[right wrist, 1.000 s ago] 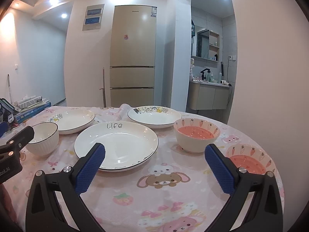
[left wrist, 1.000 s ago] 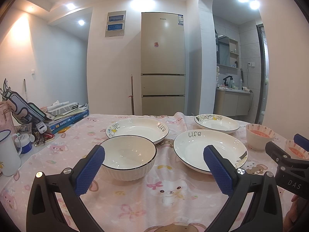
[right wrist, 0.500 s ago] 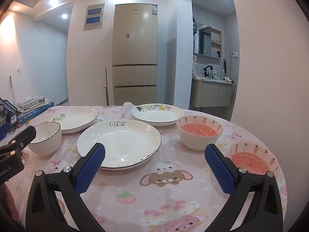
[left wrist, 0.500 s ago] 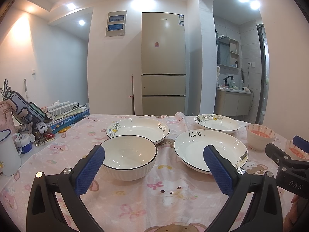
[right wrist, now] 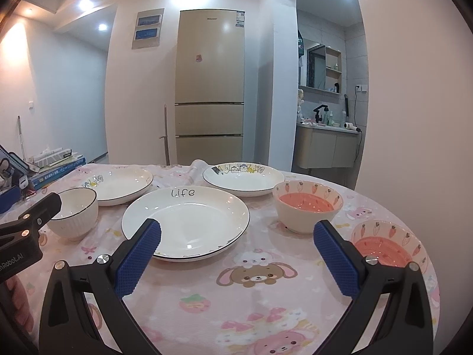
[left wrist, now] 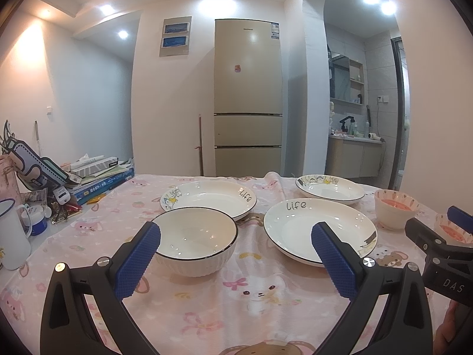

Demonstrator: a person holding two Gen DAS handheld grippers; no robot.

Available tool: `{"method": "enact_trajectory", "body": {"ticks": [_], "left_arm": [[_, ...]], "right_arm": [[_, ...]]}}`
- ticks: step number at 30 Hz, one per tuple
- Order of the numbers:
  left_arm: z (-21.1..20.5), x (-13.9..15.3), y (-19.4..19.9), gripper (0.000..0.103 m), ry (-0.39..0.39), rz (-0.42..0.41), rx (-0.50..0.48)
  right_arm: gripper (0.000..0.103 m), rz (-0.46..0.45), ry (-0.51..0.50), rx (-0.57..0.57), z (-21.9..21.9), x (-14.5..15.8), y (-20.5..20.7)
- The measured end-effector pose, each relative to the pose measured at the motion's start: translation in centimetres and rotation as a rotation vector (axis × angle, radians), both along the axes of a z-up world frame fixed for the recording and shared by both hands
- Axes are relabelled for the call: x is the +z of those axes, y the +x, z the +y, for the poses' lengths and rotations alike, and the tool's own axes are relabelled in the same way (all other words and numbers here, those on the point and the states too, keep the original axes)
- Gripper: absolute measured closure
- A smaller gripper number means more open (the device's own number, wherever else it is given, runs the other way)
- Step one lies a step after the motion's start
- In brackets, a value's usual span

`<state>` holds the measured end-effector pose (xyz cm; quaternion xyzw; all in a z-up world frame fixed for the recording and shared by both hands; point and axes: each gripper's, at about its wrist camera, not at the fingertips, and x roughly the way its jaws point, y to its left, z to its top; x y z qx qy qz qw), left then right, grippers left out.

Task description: Organize plates and bowls

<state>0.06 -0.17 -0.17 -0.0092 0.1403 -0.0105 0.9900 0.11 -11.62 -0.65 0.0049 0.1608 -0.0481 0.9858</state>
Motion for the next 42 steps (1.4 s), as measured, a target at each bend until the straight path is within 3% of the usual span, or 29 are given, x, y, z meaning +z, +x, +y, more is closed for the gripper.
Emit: {"method": "enact_trajectory", "body": {"ticks": [4, 9, 14, 19, 30, 36, 42], "left_arm": [[0.7, 0.2, -0.7, 0.000, -0.034, -0.016, -0.068], [0.9, 2.0, -3.2, 0.000, -0.018, -0.139, -0.021], [1.6, 4.0, -4.4, 0.000, -0.071, -0.127, -0.057], [1.7, 5.5, -5.4, 0.000, -0.097, -0.149, -0.078], [-0.6, 7.6, -10.0, 0.000, 0.020, -0.261, -0.089], [1.2, 8.0, -10.1, 0.000, -0.017, -0.228, -0.088], [2.1, 8.1, -9.6, 0.000, 0.060, -0.228, -0.043]], "right_arm": [[0.000, -0.030, -0.049, -0.005, 0.9, 0.2, -0.9], [0.000, -0.044, -0.130, -0.085, 1.6, 0.7, -1.3], [0.000, -0.062, -0.097, -0.051, 1.2, 2.2, -2.6], [0.000, -0.089, -0.090, -0.094, 0.1, 3.7, -4.7], [0.000, -0.145, -0.096, -0.118, -1.7, 6.8, -9.5], [0.000, -0.159, -0.099, -0.127, -1.3, 7.0, -10.2], [0.000, -0.144, -0.084, -0.090, -0.7, 6.9, -9.2]]}}
